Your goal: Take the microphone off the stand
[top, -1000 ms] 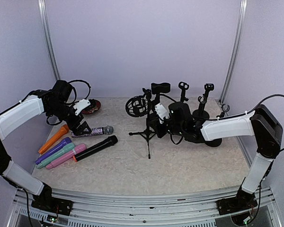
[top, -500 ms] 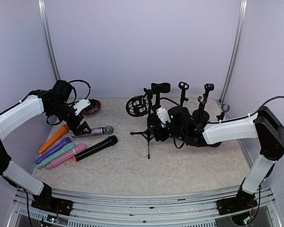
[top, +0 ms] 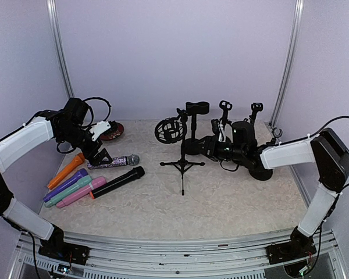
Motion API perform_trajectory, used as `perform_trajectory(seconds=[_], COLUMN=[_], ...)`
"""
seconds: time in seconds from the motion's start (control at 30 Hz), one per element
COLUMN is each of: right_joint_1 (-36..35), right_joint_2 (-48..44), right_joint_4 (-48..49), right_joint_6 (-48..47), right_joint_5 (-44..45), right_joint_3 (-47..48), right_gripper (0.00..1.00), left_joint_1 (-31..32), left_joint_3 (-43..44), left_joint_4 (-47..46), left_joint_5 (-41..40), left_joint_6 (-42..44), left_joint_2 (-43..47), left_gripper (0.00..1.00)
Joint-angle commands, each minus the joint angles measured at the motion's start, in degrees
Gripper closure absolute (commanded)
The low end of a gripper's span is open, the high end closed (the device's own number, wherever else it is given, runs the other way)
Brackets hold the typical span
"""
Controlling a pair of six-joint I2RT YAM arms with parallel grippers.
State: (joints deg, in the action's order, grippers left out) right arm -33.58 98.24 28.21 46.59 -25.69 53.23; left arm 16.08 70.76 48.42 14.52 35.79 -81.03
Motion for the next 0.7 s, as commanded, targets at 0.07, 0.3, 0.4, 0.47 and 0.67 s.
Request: perform_trajectory(seconds=[0.07,0.3,0.4,0.47,0.67], right_joint_1=[0.18,-0.76,-1.26,-1.39,-1.47], right_joint_2=[5.85,9.09,9.88,10.23,10.39], right_joint_4=[11.43,11.97,12.3,12.89,13.01], right_joint_6=[12.95,14.29,14.54,14.92,15.2], right_joint_5=[-11.0,-11.1,-11.0,-11.0,-10.52], right_joint_3=[0.43,3.12,3.86,3.93,3.43], right_gripper=[0.44,0.53,0.56,0.6,0.75], left_joint_1=[-0.56,-0.61,-0.61,-0.6,-0.61], left_joint_3=[1.53,1.68,1.7,1.7,1.92], left_joint_4=[-1.04,-0.83,-0.86,-0.83,-0.62], left_joint_5=[0.06,-0.71,-0.64,-0.7,-0.94], left_joint_6=[-0.92,-0.56,-0.55,-0.52,-0.09], left_joint_2=[1.29,1.1,0.97,0.91,0.59], left_gripper=[0.01,0.01,0.01,0.01,0.01])
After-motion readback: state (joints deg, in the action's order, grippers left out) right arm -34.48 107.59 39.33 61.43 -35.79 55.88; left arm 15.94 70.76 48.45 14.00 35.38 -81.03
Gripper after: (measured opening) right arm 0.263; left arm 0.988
